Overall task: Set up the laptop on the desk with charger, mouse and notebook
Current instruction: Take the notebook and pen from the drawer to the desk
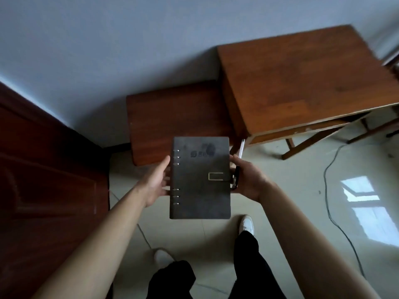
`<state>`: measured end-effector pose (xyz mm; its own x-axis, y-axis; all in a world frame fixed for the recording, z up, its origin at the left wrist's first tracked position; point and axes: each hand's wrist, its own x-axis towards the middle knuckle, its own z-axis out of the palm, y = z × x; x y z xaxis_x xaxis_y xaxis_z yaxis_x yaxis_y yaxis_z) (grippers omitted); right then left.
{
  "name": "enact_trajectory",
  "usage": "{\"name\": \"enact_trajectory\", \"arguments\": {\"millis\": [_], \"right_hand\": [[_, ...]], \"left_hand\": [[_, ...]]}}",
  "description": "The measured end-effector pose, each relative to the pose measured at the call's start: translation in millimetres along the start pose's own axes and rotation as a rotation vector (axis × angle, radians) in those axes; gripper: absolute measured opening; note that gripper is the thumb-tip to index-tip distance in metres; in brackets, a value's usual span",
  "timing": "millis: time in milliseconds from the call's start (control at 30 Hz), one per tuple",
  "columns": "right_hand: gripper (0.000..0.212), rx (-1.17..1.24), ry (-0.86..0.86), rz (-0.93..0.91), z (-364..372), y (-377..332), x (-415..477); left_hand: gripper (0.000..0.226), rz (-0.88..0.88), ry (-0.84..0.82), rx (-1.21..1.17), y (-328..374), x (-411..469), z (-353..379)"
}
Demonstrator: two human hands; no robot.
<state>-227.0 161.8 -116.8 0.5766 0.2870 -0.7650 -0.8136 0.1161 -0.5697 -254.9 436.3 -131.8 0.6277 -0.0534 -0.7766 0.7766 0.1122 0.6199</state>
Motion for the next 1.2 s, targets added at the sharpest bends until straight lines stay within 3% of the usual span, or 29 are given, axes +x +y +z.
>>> {"name": "enact_trajectory", "arguments": {"millis": [100, 233, 500, 867, 1200], "right_hand": [[0.049, 0.038, -0.005, -0.076, -4.4, -14.0, -52.4], [0.055, 0.098, 0.083, -0.175, -20.8, -29.2, -115.7], [0.04, 0.245, 0.219, -0.335, -96.9, -66.7, -204.8], [0.045, 0.346, 0.302, -0.471, -332.3, -142.1, -303.6], [0.044, 0.445, 0.448, -0.474, -526.9, -193.6, -372.8]], "left_hand": [[0.048, -0.026, -0.123, -0.031, 28.3, -20.9, 8.7], [0.064, 0.017, -0.261, 0.119, 78.7, -52.3, 49.6], [0.059, 0.125, -0.394, 0.302, 142.8, -82.6, 179.8], [0.081, 0.245, -0.508, 0.484, 196.4, -72.0, 466.6], [0.057, 0.191, -0.621, 0.554, 220.6, -43.7, 703.4]]}}
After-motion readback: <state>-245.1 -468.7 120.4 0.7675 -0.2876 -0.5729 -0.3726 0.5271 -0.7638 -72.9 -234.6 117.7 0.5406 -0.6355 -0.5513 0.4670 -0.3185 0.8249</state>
